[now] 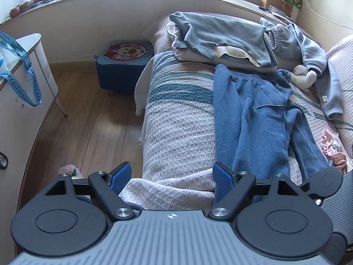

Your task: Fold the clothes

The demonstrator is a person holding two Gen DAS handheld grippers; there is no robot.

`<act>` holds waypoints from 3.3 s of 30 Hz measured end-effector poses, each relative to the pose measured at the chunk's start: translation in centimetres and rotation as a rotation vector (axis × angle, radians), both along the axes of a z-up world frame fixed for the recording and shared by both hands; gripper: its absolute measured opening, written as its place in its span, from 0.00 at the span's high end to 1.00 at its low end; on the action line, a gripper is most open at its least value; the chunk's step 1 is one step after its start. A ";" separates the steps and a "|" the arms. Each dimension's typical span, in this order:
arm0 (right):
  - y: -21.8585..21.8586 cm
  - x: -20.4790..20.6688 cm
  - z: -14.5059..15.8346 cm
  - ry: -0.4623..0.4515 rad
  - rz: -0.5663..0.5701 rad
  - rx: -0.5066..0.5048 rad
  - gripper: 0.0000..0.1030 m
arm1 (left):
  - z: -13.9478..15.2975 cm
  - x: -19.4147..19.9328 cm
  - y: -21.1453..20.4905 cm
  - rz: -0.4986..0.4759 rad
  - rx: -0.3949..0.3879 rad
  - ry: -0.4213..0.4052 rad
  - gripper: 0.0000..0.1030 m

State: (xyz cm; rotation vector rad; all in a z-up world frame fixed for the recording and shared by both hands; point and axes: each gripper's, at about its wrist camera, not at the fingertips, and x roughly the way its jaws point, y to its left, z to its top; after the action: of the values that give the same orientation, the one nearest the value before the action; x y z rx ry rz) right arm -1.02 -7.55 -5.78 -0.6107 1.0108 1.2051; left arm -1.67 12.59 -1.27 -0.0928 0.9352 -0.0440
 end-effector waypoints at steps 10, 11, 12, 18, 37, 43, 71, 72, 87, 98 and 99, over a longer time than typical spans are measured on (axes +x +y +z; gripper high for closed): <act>-0.5 0.1 1.0 -0.020 -0.052 0.043 0.82 | -0.1 -0.1 -0.5 -0.013 0.000 0.001 0.22; -0.6 0.3 1.1 -0.021 -0.056 0.047 0.81 | -0.1 -0.1 -0.5 -0.012 0.000 0.001 0.22; -0.6 0.3 1.2 -0.021 -0.060 0.051 0.81 | -0.1 -0.2 -0.4 -0.010 0.000 0.001 0.22; -1.2 0.3 1.6 -0.020 -0.090 0.063 0.75 | -0.1 -0.2 -0.7 -0.014 0.001 0.003 0.21; -3.6 0.0 2.1 -0.017 -0.168 0.080 0.75 | 0.2 -1.0 -2.3 -0.064 0.010 -0.005 0.19; -3.5 -0.1 2.1 -0.019 -0.168 0.081 0.74 | 0.0 -1.2 -2.6 -0.071 0.025 0.004 0.18; -3.9 0.1 2.2 -0.028 -0.203 0.094 0.73 | -0.4 -1.2 -3.4 -0.082 0.070 0.019 0.09; -3.9 0.1 2.2 -0.028 -0.203 0.095 0.73 | -0.4 -1.2 -3.4 -0.081 0.071 0.019 0.09; -3.9 0.2 2.0 -0.021 -0.209 0.098 0.73 | -0.6 -1.2 -3.3 -0.079 0.071 0.027 0.08; -4.0 0.2 1.9 -0.018 -0.217 0.099 0.73 | -0.9 -1.0 -3.6 -0.085 0.077 0.040 0.06; -4.2 0.3 2.0 -0.019 -0.222 0.099 0.73 | -0.9 -1.0 -3.6 -0.086 0.077 0.042 0.06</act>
State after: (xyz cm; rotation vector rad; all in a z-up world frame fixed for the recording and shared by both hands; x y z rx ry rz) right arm -0.75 -11.70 -3.80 -0.4203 0.9696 1.0447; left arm -2.67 8.96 -2.21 0.0184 0.9814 -0.0859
